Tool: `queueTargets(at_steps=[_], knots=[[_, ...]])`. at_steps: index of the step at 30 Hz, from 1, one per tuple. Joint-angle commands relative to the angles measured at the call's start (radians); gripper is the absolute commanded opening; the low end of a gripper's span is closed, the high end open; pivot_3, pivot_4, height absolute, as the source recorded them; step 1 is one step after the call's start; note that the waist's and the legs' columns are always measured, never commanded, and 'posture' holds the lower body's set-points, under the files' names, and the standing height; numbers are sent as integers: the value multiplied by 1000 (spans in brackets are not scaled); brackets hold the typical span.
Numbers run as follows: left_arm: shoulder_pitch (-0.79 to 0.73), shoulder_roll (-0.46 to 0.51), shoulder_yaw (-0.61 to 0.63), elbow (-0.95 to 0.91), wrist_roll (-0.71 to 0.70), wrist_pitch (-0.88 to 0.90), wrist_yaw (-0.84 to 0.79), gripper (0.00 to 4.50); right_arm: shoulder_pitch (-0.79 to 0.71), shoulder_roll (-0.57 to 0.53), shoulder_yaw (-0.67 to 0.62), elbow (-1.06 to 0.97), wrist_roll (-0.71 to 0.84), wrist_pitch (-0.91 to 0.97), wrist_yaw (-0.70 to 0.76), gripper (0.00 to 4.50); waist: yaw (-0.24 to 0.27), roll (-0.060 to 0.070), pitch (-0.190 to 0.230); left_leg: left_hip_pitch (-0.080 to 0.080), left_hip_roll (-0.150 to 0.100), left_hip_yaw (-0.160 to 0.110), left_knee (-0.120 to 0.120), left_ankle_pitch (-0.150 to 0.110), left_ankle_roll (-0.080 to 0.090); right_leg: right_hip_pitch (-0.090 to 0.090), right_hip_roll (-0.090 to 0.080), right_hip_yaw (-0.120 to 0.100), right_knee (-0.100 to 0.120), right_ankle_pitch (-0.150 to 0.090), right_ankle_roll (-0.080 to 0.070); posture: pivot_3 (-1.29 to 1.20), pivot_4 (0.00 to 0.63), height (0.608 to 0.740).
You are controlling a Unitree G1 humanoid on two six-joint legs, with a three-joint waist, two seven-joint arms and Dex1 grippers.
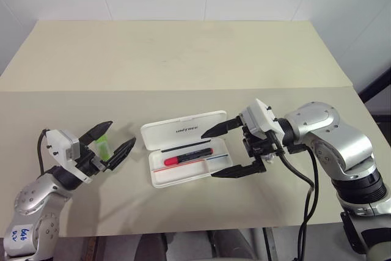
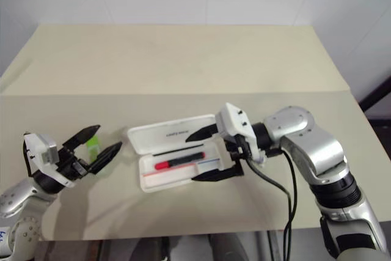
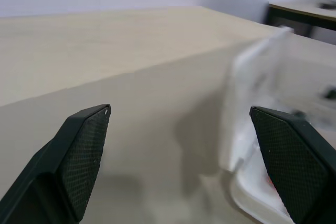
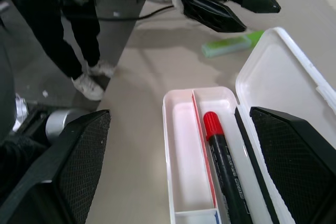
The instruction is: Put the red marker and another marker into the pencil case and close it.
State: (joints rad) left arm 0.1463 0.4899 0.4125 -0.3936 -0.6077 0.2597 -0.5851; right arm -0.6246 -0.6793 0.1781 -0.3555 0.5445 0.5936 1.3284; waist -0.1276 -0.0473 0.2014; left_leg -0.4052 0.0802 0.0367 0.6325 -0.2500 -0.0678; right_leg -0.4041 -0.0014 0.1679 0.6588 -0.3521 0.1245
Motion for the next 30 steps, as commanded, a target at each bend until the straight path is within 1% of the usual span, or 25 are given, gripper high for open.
queueTargets(at_steps=[1,4,6,8,12,14,19,25,29,30], knots=[[22,-30,4,-87,54,58,153,4500,7,-14,-46,19,18,-42,10,4483,1,0,0,1,0,0,0,0,0,1,0,0,0,0,0,0,150,740],[31,-50,11,-124,82,126,261,4500,16,-13,-62,35,31,-55,9,4483,4,0,0,1,0,0,1,0,0,1,0,0,0,0,0,0,150,740],[29,-77,5,-145,115,208,372,4500,52,-23,-96,55,63,-64,38,4483,11,0,0,1,0,0,1,0,0,2,1,0,0,0,0,0,150,740],[22,-96,-1,-164,128,275,445,4500,85,-33,-118,67,85,-85,72,4483,18,0,0,1,0,-1,1,0,0,3,1,0,-1,0,0,0,150,740],[2,-134,-13,-193,126,362,527,4500,145,-19,-181,84,175,-114,134,4483,26,0,0,1,-1,-1,1,0,0,4,1,0,-2,1,1,0,150,740],[-12,-147,-19,-193,132,411,563,4500,158,-17,-182,92,173,-134,140,4483,32,0,0,2,-1,-1,2,0,0,6,1,0,-3,1,2,0,150,740],[-51,-138,-41,-163,155,483,594,4500,151,-3,-159,101,152,-156,114,4483,32,0,0,3,-1,-1,4,0,0,7,2,1,-3,2,2,0,150,740],[-96,-109,-76,-119,187,577,595,4500,152,9,-145,112,121,-187,98,4483,42,0,0,3,-1,-1,4,0,0,7,2,1,-3,2,2,0,150,740],[-120,-107,-79,-108,206,624,604,4500,156,10,-146,111,117,-190,92,4483,45,0,0,4,-1,-1,4,0,0,8,2,1,-3,2,2,0,150,740],[-124,-109,-78,-105,208,632,603,4109,157,8,-149,111,118,-190,91,4500,45,0,0,5,-1,-1,4,0,0,9,2,1,-3,2,2,0,150,740]])
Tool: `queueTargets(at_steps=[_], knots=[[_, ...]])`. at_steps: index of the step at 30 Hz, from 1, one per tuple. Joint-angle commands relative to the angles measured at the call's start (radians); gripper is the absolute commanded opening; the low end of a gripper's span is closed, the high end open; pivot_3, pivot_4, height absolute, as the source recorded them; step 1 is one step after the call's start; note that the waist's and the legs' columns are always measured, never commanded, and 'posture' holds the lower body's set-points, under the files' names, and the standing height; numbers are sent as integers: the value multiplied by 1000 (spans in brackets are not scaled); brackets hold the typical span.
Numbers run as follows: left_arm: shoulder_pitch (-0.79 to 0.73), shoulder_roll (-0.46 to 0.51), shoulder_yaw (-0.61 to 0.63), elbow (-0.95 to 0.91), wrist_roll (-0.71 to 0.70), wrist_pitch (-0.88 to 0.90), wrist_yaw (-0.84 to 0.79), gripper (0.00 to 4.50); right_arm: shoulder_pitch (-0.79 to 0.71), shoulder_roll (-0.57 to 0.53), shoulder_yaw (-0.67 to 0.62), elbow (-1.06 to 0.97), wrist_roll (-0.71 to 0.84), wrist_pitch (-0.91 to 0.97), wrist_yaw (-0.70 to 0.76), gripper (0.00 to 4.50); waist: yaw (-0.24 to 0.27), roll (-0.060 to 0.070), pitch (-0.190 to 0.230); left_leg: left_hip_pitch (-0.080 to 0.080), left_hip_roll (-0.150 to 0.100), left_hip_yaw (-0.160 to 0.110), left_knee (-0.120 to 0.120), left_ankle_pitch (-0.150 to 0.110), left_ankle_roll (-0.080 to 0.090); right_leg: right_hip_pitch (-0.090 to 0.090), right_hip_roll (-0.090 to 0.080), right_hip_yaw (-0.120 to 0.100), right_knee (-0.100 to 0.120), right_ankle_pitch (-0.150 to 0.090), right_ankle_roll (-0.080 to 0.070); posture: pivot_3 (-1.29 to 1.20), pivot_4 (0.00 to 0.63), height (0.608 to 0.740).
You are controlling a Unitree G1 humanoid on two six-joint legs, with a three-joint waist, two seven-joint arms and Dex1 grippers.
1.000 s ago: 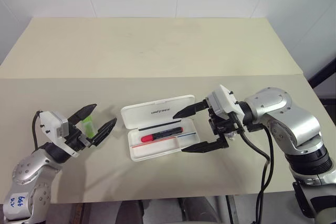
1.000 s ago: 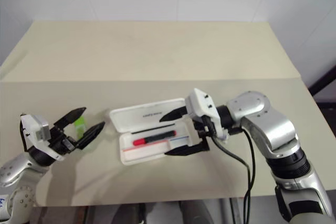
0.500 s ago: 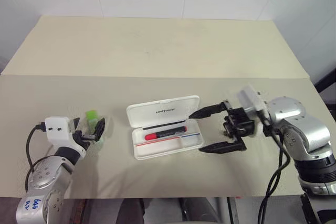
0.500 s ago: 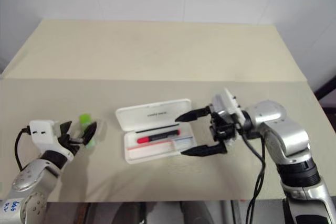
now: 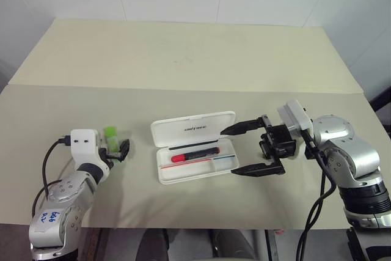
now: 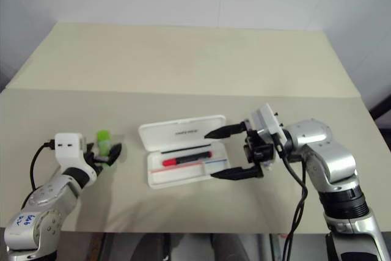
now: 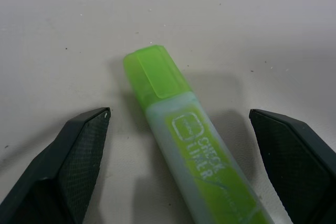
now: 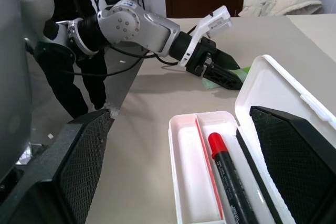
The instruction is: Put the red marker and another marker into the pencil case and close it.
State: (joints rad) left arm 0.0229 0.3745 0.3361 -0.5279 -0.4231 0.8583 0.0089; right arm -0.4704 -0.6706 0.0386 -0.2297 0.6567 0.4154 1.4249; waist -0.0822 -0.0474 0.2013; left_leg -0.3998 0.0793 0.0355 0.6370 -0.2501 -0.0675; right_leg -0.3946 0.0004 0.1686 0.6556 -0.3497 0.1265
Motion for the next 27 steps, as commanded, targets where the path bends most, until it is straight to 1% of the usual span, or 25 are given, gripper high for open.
queueTargets(at_steps=[1,9,10,13,17,19,21,24,27], knots=[[-4,4,0,32,25,35,6,3890,5,-3,-12,-13,5,-14,-6,4500,0,0,0,1,0,0,0,0,0,1,0,0,0,0,0,0,150,740],[-29,-2,2,48,42,36,-8,1311,-11,0,-19,26,-12,-48,-1,4500,0,0,0,4,0,0,0,0,0,3,0,1,0,0,0,0,150,740],[-33,-2,2,50,46,36,-10,1076,-16,1,-19,34,-15,-55,-1,4500,0,0,0,4,0,0,0,0,0,4,0,1,0,0,0,0,150,740],[-50,8,2,59,60,12,-23,1084,-26,3,-18,52,-22,-68,-1,4500,1,0,0,4,-1,0,0,0,0,4,-1,1,0,0,0,0,150,740],[-79,42,10,84,78,-70,-79,1084,-31,0,-20,63,-25,-72,-1,4500,0,0,0,4,-1,0,0,0,0,4,-1,1,0,0,0,0,150,740],[-107,54,30,107,53,-163,-153,1084,-31,3,-30,69,-11,-71,1,4500,-1,0,0,4,-1,1,0,0,0,3,-1,1,-1,0,-1,0,150,740],[-142,57,60,126,-14,-284,-279,1084,-30,1,-35,73,-10,-75,1,4500,0,0,0,3,-1,1,-1,0,0,3,-1,1,-2,1,0,0,150,740],[-191,141,65,134,-58,-228,-364,1084,-30,0,-32,76,-23,-84,-9,4500,0,0,0,2,0,1,-4,0,0,1,-1,0,-3,1,0,0,150,740],[-244,190,81,145,-113,-209,-416,1084,-28,3,-30,69,-26,-84,-18,4500,-2,0,0,2,0,1,-7,0,-1,0,-1,0,-4,0,-1,0,150,740]])
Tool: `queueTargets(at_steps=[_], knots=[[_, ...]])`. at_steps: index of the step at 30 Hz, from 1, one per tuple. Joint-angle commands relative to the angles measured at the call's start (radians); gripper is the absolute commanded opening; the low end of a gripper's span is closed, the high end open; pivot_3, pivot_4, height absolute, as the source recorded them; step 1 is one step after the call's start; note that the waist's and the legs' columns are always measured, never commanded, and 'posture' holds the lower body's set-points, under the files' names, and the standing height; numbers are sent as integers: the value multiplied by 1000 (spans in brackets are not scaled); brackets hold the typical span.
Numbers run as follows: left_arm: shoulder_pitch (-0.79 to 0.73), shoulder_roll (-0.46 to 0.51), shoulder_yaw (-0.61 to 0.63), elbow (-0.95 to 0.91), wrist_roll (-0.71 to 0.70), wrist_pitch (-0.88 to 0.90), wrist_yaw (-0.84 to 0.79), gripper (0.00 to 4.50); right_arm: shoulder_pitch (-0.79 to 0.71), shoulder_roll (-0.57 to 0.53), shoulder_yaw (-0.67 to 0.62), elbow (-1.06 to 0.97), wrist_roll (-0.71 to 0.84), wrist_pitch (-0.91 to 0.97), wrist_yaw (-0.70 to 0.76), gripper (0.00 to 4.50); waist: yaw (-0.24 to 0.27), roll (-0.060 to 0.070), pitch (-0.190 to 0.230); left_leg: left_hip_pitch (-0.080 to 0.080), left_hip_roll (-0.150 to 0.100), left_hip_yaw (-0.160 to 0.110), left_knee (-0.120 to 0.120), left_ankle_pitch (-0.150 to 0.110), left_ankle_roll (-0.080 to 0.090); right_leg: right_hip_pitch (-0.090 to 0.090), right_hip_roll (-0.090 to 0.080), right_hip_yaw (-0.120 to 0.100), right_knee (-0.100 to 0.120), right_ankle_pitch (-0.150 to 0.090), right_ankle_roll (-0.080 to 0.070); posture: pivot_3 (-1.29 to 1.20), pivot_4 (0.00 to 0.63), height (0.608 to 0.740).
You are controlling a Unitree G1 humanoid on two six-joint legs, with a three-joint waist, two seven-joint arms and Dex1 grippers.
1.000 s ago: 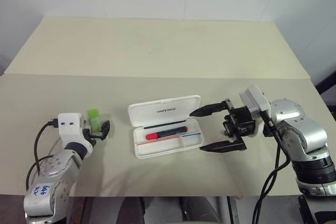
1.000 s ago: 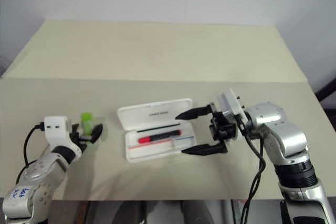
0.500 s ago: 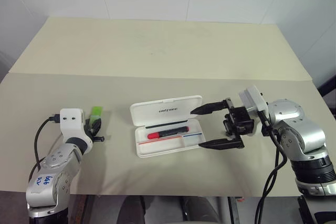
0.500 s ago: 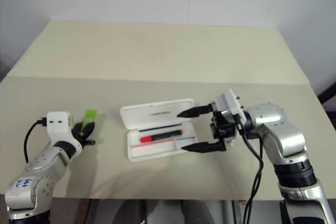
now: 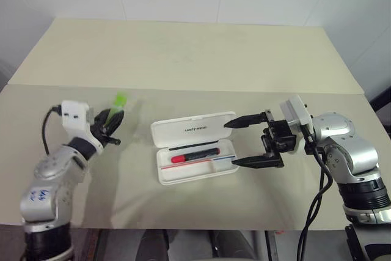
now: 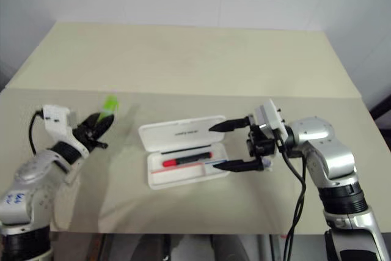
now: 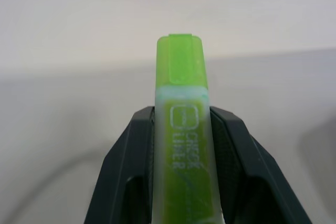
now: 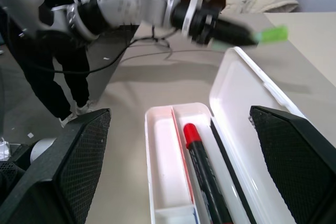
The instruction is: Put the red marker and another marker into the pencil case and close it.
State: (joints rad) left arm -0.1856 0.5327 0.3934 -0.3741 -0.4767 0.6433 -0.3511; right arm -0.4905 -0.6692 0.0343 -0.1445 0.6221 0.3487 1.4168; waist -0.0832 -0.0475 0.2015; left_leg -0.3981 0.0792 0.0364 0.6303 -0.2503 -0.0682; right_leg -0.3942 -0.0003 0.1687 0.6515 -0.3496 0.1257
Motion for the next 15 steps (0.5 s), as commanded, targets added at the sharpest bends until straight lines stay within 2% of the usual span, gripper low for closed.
queueTargets(at_steps=[1,6,11,15], knots=[[-62,54,25,-9,-76,18,-74,1084,-5,2,-27,-21,9,-16,-15,4500,-1,0,0,0,0,0,0,0,0,0,0,0,0,0,0,0,150,740],[-209,150,6,11,-139,54,-160,1084,8,6,-27,-38,6,-14,-42,4500,0,0,0,-3,1,0,1,-1,-1,-2,1,-1,-1,0,0,0,150,740],[-309,260,-108,-16,-147,81,-286,1084,26,-9,-44,-45,6,-19,-52,4500,0,0,0,-3,1,0,1,-1,-1,-2,1,-1,-1,0,0,0,150,740],[-351,260,-142,-49,-219,102,-346,1084,21,-46,-85,0,-12,-53,-41,4500,0,0,0,-3,1,0,1,-1,-1,-2,0,-1,-1,0,0,0,150,740]])
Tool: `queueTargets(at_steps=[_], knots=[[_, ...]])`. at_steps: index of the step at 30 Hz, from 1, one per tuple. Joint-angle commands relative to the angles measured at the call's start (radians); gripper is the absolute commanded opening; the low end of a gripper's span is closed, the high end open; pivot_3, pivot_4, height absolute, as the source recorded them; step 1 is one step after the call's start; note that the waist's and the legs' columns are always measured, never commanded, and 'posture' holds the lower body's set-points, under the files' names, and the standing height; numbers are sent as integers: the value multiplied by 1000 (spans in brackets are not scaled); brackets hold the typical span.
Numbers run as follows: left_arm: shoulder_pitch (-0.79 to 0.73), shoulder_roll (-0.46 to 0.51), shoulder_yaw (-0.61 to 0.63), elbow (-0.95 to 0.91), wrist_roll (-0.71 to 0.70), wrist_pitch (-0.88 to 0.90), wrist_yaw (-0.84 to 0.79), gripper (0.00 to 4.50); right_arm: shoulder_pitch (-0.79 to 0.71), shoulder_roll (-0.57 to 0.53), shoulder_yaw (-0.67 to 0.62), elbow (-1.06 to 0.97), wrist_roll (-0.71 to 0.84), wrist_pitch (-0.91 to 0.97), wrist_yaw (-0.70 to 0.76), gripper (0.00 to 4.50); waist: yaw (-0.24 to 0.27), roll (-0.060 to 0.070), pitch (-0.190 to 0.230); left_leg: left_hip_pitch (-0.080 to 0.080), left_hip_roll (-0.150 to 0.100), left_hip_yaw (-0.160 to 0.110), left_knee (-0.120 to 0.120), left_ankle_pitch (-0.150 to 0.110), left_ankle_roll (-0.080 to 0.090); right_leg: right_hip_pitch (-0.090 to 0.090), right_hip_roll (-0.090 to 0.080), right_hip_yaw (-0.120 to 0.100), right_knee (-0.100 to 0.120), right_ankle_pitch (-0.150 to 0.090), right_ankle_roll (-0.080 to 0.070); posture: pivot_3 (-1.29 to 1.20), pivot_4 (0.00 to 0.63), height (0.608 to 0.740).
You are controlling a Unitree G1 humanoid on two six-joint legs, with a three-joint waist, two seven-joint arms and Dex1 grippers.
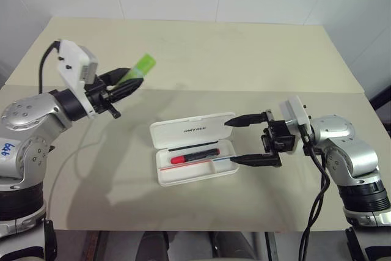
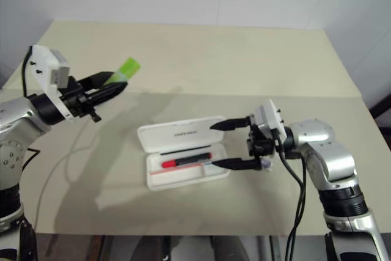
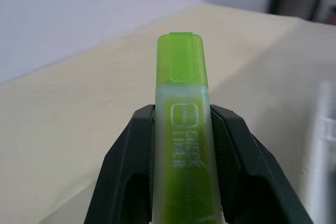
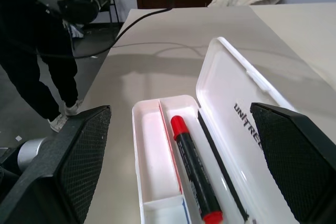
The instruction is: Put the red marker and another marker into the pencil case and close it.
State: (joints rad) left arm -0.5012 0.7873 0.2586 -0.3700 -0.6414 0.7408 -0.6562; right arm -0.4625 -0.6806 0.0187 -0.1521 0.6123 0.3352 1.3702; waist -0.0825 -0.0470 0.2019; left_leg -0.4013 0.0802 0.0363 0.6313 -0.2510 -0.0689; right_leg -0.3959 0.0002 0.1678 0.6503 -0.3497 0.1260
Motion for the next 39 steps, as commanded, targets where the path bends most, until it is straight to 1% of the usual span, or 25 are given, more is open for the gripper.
queueTargets(at_steps=[1,4,9,13,18,21,26,34,39], knots=[[-41,5,-11,-55,-62,8,-48,1084,-7,-40,-73,15,-4,-46,9,4500,0,0,0,0,0,0,0,0,0,0,0,0,0,0,0,0,150,740],[-76,17,-50,-78,-109,49,-86,1084,4,-70,-100,42,2,-65,40,4500,0,0,0,0,0,0,1,0,0,0,1,0,1,0,0,0,150,740],[-117,4,-93,-137,-210,115,-125,1084,46,-125,-125,78,-24,-119,81,4500,0,0,0,0,0,0,1,0,0,0,0,0,1,0,0,0,150,740],[-88,27,-165,-219,-248,169,-154,1084,65,-144,-129,94,-51,-143,74,4500,-2,0,0,0,0,0,2,0,0,0,1,1,1,0,0,0,150,740],[-57,28,-254,-261,-263,247,-138,1084,63,-151,-136,115,-76,-161,55,4500,-1,1,1,0,0,-1,5,0,0,1,1,1,3,0,1,0,150,740],[-27,30,-307,-277,-226,272,-112,1084,69,-166,-147,133,-92,-170,53,4500,-1,1,1,1,0,-1,7,0,1,2,1,1,3,0,1,0,150,740],[40,29,-340,-290,-175,270,-73,1084,110,-189,-170,123,-90,-170,48,4500,0,1,1,0,0,-1,8,0,1,2,1,1,3,0,1,0,150,740],[54,-1,-453,-297,-104,286,-27,1084,141,-184,-170,90,-90,-163,16,4500,0,1,1,0,0,-1,13,-1,2,4,1,2,4,1,2,0,150,740],[76,31,-492,-280,-22,251,-37,1084,157,-183,-171,68,-85,-154,-4,4500,0,1,1,0,0,-1,15,-2,3,4,1,3,4,1,3,0,150,740]])
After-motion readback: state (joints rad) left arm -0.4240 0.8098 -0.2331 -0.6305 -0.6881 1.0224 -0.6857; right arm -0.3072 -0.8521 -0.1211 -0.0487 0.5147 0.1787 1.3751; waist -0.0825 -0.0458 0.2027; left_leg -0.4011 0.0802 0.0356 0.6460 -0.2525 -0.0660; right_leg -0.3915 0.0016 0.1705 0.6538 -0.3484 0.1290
